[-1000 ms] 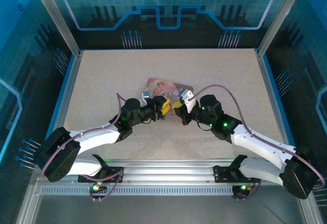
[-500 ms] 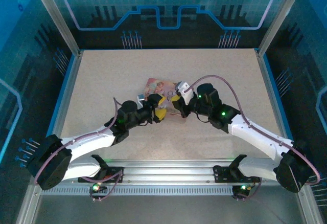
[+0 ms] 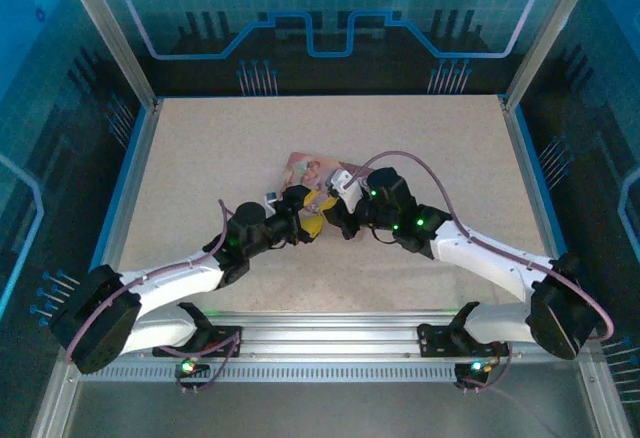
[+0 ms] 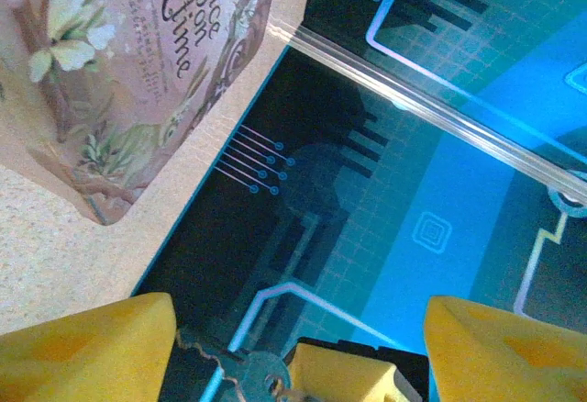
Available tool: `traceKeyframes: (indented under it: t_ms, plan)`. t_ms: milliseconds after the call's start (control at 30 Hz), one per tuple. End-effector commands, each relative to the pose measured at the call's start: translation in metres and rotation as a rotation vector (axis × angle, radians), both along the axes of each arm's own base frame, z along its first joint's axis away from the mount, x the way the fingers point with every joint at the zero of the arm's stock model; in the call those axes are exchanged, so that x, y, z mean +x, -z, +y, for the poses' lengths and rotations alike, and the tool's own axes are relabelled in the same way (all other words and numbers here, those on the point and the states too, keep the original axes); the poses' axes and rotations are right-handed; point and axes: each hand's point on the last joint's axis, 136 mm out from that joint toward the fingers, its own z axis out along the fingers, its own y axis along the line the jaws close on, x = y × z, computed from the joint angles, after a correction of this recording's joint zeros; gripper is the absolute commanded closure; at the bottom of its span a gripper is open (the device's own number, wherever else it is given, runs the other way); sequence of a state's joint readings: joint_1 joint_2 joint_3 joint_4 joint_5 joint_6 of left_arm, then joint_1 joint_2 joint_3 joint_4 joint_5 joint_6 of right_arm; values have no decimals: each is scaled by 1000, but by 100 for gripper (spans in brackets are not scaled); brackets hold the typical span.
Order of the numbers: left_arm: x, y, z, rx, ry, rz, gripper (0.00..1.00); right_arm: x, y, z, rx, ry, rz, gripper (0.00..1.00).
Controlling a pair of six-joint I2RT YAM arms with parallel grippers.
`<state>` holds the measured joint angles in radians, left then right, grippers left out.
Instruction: Unlock the padlock with the key
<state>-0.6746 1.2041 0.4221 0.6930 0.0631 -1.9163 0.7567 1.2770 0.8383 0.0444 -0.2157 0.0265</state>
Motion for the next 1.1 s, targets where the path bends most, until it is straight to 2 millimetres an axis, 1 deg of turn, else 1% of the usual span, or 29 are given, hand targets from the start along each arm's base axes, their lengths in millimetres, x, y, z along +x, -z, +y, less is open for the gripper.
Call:
traceKeyframes:
  t_ms: [0, 67, 200, 500, 833, 1067]
  plan:
    - [3, -7, -1, -60, -22, -14, 32, -3, -24, 16, 76, -37, -24, 100]
    - [3, -6, -1, -68, -30, -14, 37, -5, -22, 18, 76, -44, -16, 100]
    - [3, -3, 2, -75, -48, -7, 44, -7, -19, 13, 77, -28, -15, 100]
    - [2, 2, 4, -82, -63, 3, 63, -11, -20, 9, 86, -23, -18, 100]
    - [2, 7, 5, -78, -67, 14, 75, -11, -21, 6, 92, -15, -19, 100]
    - [2, 10, 4, -75, -65, 20, 82, -12, -21, 5, 97, -9, -18, 100]
